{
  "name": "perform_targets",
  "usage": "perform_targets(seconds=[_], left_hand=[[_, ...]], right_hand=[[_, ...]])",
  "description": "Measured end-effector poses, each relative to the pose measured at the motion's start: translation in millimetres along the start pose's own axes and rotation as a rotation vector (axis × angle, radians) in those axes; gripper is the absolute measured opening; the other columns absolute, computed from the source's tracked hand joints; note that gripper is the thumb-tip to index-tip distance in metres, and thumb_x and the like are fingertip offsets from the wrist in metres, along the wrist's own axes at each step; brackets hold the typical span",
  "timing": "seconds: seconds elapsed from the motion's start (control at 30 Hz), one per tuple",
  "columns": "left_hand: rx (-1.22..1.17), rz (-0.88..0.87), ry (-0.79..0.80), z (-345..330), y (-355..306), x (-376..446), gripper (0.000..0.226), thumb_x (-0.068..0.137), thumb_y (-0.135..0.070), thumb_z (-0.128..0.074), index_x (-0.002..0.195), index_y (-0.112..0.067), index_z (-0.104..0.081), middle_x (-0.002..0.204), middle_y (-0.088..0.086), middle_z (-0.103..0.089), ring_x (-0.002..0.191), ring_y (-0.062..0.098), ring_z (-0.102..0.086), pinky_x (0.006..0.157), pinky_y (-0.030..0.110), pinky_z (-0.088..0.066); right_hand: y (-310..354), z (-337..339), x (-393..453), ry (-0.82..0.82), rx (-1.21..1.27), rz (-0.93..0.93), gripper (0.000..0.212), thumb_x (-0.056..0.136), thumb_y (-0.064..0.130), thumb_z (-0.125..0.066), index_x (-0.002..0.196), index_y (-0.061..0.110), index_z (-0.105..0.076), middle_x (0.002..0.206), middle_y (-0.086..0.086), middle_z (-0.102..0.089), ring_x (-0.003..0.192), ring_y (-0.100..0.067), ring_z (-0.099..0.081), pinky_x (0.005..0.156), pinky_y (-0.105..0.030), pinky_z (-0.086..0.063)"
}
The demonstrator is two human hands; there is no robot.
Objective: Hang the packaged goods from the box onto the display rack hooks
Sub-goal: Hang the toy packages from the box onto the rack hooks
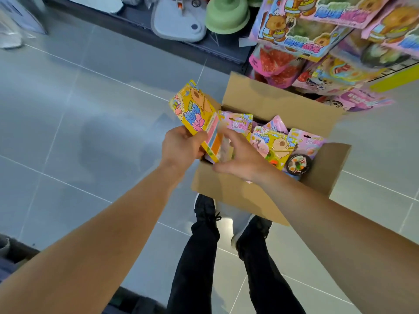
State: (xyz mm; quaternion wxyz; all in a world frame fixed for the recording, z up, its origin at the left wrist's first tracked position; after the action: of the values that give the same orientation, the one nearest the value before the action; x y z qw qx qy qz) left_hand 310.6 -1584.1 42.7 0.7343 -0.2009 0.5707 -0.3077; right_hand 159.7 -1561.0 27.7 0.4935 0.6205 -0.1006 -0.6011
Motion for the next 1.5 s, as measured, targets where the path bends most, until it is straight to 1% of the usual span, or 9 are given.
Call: perform_targets(seconds=[0.1, 0.27, 0.4, 0.63, 0.7, 0.8, 0.93, 1.2, 1.5], left_hand=[[-0.06, 0.026, 0.098, -26, -25, -29, 0.023, 0.073, -0.018, -0.071, 0.095, -0.012, -0.07, 0.093, 0.018, -0.074, 0.076, 0.032, -0.073, 0.072, 0.042, -0.062], [-0.052, 0.047, 0.263, -72, -52, -60, 0.022, 0.088, -0.018, -0.068, 0.102, -0.001, -0.067, 0.096, 0.02, -0.073, 0.078, 0.025, -0.074, 0.072, 0.03, -0.061], [0.043, 0.026, 0.39, -102, -66, -75, 0.03, 0.089, -0.043, -0.065, 0.103, -0.017, -0.066, 0.104, 0.004, -0.071, 0.092, 0.02, -0.072, 0.085, 0.035, -0.057], [0.257, -0.15, 0.178, -109, -80, -69, 0.075, 0.055, -0.055, -0.079, 0.103, 0.0, -0.064, 0.1, 0.022, -0.068, 0.087, 0.027, -0.072, 0.067, 0.047, -0.057], [0.2, -0.087, 0.235, -122, -85, -83, 0.074, 0.052, -0.054, -0.081, 0.11, -0.01, -0.065, 0.101, 0.008, -0.073, 0.085, 0.02, -0.071, 0.066, 0.035, -0.057], [0.117, -0.01, 0.449, -157, -97, -122, 0.048, 0.075, -0.039, -0.079, 0.115, -0.016, -0.066, 0.108, 0.01, -0.073, 0.099, 0.03, -0.07, 0.088, 0.045, -0.055], [0.042, -0.061, 0.527, -180, -116, -142, 0.019, 0.091, -0.008, -0.064, 0.11, -0.006, -0.064, 0.105, 0.017, -0.073, 0.092, 0.032, -0.072, 0.072, 0.041, -0.061], [0.118, -0.158, 0.526, -208, -139, -163, 0.024, 0.087, -0.006, -0.069, 0.11, -0.012, -0.064, 0.106, 0.011, -0.074, 0.096, 0.029, -0.072, 0.086, 0.053, -0.056], [0.133, -0.226, 0.483, -212, -178, -205, 0.025, 0.085, 0.002, -0.068, 0.105, -0.014, -0.066, 0.1, 0.008, -0.074, 0.086, 0.021, -0.072, 0.06, 0.024, -0.057]], right_hand=[[10, 20, -21, -0.123, -0.132, 0.037, 0.097, 0.068, 0.023, -0.083, 0.15, 0.022, -0.031, 0.139, -0.008, -0.041, 0.13, -0.02, -0.042, 0.106, -0.032, -0.038], [11, 69, -59, -0.414, -0.337, 0.052, 0.058, 0.082, 0.024, -0.072, 0.135, 0.017, -0.052, 0.123, -0.01, -0.059, 0.11, -0.029, -0.057, 0.087, -0.037, -0.046], [1, 107, -93, -0.52, -0.186, 0.023, 0.002, 0.089, 0.018, -0.063, 0.088, 0.017, -0.061, 0.075, -0.002, -0.062, 0.071, -0.023, -0.056, 0.064, -0.031, -0.039], [-36, 147, -153, -0.515, 0.557, -0.094, 0.021, 0.081, 0.006, -0.063, 0.092, 0.023, -0.069, 0.088, 0.004, -0.076, 0.086, -0.016, -0.072, 0.079, -0.036, -0.057], [-41, 155, -168, -0.51, 0.657, -0.1, 0.02, 0.076, 0.007, -0.063, 0.084, 0.023, -0.072, 0.085, 0.002, -0.076, 0.084, -0.02, -0.073, 0.077, -0.041, -0.058], [-46, 170, -190, -0.51, 0.765, -0.107, 0.021, 0.083, -0.002, -0.06, 0.086, 0.016, -0.069, 0.085, -0.004, -0.076, 0.084, -0.025, -0.072, 0.081, -0.043, -0.058], [-52, 188, -208, -0.451, 0.767, -0.093, 0.019, 0.086, -0.002, -0.061, 0.103, 0.004, -0.067, 0.098, -0.011, -0.076, 0.089, -0.026, -0.072, 0.076, -0.036, -0.058], [-63, 234, -238, -0.547, 0.749, -0.075, 0.029, 0.083, 0.001, -0.07, 0.11, 0.011, -0.063, 0.101, -0.006, -0.076, 0.094, -0.027, -0.073, 0.073, -0.042, -0.059], [-28, 277, -278, -0.644, 0.603, -0.026, 0.025, 0.083, 0.014, -0.075, 0.106, 0.02, -0.066, 0.103, -0.002, -0.074, 0.092, -0.018, -0.073, 0.08, -0.045, -0.06]])
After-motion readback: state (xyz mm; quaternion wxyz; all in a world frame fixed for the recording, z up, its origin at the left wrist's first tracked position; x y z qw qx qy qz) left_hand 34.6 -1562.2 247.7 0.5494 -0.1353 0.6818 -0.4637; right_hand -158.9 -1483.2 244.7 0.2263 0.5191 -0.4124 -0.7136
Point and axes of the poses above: each hand's wrist, its own x-axis towards the middle knuckle, its own z-axis out of the back of the hand, y = z × x, the point moved 9 cm from there along x, towards the middle knuckle
